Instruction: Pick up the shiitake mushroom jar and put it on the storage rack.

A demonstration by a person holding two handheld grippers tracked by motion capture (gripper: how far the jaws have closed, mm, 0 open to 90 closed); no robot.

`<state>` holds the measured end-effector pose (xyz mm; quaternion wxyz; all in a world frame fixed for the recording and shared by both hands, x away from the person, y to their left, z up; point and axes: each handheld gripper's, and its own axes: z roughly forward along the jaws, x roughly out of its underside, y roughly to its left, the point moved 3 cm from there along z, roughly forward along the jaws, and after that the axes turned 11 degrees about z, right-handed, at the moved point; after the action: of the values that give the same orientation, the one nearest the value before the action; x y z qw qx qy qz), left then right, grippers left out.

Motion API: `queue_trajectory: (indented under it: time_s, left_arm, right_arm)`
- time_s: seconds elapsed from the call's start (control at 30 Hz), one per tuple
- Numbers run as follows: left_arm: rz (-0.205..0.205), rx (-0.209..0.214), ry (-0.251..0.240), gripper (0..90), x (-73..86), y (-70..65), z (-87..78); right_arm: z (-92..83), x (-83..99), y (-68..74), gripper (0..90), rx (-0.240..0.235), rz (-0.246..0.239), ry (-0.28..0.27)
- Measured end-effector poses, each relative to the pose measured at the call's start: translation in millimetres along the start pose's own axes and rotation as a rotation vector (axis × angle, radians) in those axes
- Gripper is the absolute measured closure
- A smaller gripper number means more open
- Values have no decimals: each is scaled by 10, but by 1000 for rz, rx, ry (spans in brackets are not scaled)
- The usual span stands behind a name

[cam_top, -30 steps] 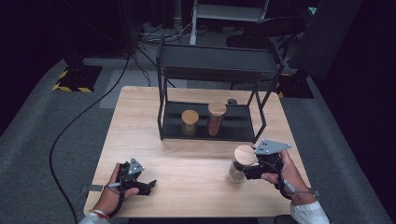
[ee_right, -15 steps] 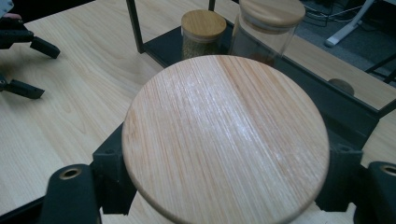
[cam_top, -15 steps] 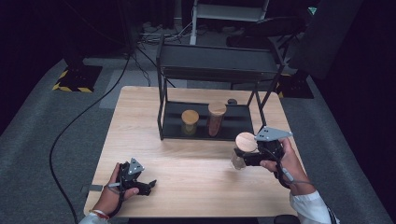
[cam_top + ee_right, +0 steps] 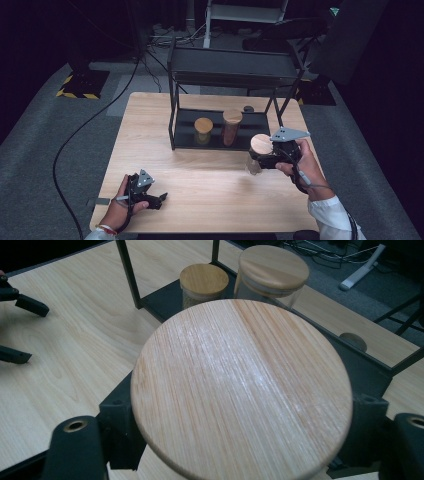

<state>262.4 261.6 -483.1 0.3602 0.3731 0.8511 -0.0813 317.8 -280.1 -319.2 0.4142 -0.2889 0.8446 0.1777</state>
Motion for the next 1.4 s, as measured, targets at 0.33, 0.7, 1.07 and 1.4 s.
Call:
queue_trajectory:
  time_s: [0.33,0.7,1.07,1.4]
  left_arm:
    - [0,0,0,0,0,0,0]
    - [0,0,0,0,0,0,0]
    - [-1,0,-1,0,1,0,1]
    - [-1,0,-1,0,1,0,1]
  right_arm:
    - [95,-119,-55,250,53,20,-1]
    - [215,-272,-137,250,111,48,5]
    - [383,-393,-216,250,166,81,12]
    - [561,-435,-311,251,205,142,8]
